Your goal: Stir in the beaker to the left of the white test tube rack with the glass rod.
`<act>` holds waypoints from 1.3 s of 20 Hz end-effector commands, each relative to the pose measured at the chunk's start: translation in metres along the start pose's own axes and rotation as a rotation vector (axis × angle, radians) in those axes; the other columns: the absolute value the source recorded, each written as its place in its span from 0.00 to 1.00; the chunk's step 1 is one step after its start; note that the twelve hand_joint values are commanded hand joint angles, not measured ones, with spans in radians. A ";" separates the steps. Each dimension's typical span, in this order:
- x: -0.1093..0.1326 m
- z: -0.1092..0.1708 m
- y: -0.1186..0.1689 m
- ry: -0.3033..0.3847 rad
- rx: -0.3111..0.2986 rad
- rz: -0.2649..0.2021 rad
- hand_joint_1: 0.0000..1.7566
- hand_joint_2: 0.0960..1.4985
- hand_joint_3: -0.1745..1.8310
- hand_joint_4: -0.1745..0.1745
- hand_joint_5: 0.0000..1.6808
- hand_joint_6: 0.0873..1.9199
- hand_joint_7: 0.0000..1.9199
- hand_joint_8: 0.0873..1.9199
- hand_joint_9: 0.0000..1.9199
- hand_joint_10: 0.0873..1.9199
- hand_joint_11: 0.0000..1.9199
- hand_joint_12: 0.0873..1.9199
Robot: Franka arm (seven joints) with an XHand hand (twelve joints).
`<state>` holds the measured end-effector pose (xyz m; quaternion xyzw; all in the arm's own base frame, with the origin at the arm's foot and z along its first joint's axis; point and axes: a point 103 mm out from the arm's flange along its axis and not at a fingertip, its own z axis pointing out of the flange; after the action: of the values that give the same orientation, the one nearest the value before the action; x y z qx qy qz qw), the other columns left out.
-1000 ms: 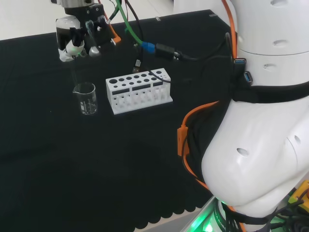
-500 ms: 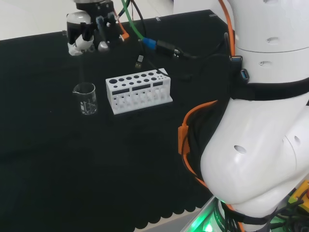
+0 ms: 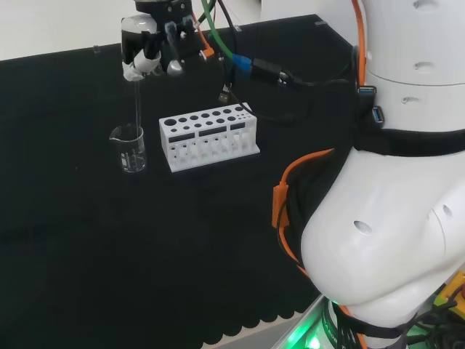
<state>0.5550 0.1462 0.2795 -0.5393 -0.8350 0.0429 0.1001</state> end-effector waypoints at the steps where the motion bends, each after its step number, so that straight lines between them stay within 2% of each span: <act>1: 0.031 0.004 -0.012 -0.049 -0.001 -0.016 0.76 0.66 0.00 0.00 0.80 0.08 0.83 0.01 0.87 0.13 0.84 0.17; 5: 0.064 0.006 -0.011 -0.057 0.017 -0.035 0.76 0.66 0.00 0.00 0.80 0.08 0.83 0.01 0.87 0.13 0.84 0.17; 11: 0.086 0.010 0.001 -0.071 0.038 -0.053 0.76 0.66 0.00 0.00 0.80 0.08 0.83 0.01 0.87 0.13 0.84 0.17; 17: 0.085 0.013 0.011 -0.071 0.044 -0.064 0.76 0.66 0.00 0.00 0.80 0.08 0.83 0.01 0.87 0.13 0.84 0.17; 19: 0.091 0.013 0.022 -0.068 0.042 -0.063 0.76 0.66 0.00 0.00 0.80 0.08 0.83 0.01 0.87 0.13 0.84 0.17; 23: 0.065 0.006 0.014 -0.060 0.035 -0.054 0.76 0.66 0.00 0.00 0.80 0.08 0.83 0.00 0.87 0.14 0.84 0.17; 26: 0.055 0.001 0.016 -0.056 0.027 -0.047 0.76 0.66 0.00 0.00 0.80 0.08 0.84 0.00 0.87 0.14 0.84 0.17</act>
<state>0.5396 0.2216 0.2794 -0.5117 -0.8524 0.0690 0.0824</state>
